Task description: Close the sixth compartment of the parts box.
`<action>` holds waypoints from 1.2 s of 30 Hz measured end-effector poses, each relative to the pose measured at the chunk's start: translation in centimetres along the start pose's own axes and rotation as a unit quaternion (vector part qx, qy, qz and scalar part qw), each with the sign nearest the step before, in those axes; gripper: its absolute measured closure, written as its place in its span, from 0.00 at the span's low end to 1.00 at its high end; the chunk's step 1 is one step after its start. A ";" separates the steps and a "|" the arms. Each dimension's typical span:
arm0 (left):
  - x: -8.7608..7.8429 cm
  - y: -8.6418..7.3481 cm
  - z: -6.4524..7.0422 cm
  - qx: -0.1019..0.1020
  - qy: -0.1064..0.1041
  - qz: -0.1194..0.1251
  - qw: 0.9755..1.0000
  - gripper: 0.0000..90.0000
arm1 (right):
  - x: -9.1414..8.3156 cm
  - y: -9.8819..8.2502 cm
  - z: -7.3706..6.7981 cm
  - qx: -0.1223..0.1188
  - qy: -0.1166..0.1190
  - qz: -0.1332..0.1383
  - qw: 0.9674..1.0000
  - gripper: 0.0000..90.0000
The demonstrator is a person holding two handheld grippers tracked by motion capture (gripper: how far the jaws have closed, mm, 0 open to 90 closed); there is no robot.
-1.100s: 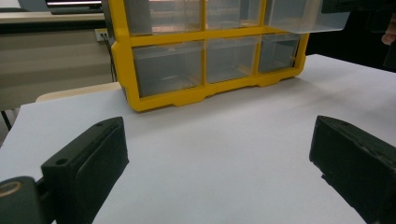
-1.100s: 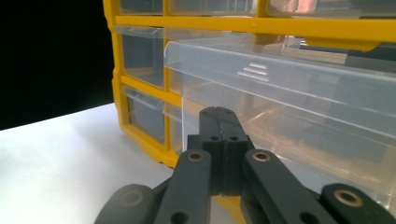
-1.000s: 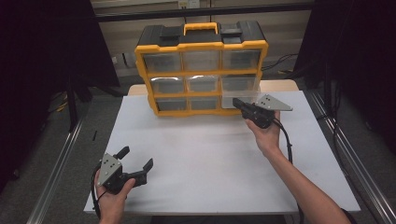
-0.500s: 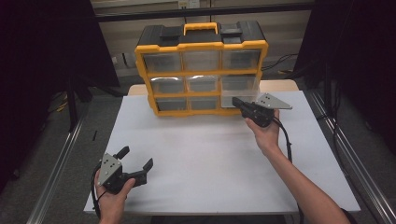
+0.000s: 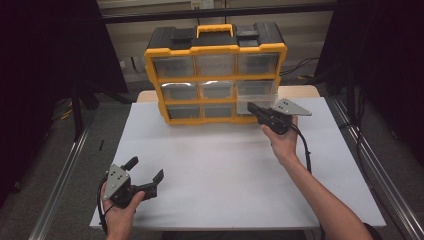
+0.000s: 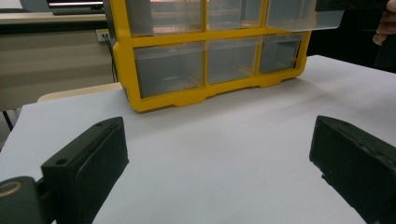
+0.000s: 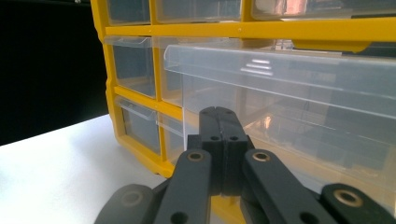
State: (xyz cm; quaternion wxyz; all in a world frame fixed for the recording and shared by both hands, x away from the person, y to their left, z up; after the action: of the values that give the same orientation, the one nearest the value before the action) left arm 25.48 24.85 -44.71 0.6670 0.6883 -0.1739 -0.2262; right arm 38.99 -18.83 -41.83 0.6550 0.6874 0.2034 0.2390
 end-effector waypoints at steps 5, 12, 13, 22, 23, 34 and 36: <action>0.0 0.0 0.1 -0.002 -0.002 0.002 1.000 0.05 | 0.2 0.1 0.0 0.000 0.000 -0.002 1.000 1.00; 0.0 0.0 0.0 0.000 0.001 0.001 1.000 0.05 | 0.7 0.1 -0.1 0.003 -0.004 0.003 1.000 1.00; 0.0 0.0 0.0 0.000 0.000 0.001 1.000 0.05 | 0.7 0.1 0.0 -0.001 -0.003 0.001 1.000 1.00; 0.0 0.0 0.0 0.000 0.000 0.001 1.000 0.05 | 1.0 0.1 0.2 0.002 -0.003 0.004 1.000 1.00; 0.0 0.0 0.0 0.001 0.000 0.000 1.000 0.05 | 1.0 0.1 0.2 0.004 -0.003 0.004 1.000 1.00; 0.0 0.0 0.0 -0.003 -0.001 -0.002 1.000 0.05 | 1.3 0.0 0.5 0.008 -0.008 0.005 1.000 1.00; 0.1 0.0 0.0 -0.002 -0.001 -0.002 1.000 0.05 | 1.4 0.0 0.6 0.009 -0.008 0.006 1.000 1.00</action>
State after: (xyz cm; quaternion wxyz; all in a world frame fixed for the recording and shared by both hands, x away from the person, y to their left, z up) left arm 25.53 24.83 -44.72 0.6677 0.6871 -0.1727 -0.2288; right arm 40.45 -18.46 -41.75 0.6493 0.6962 0.1961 0.2352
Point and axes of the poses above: each handheld gripper's, and its own axes: x roughly forward along the jaws, y roughly out of its top, z roughly to its right, the point moved 1 cm from there along x, roughly forward along the jaws, and after that the axes turned 8 degrees about z, right-handed, at the moved point
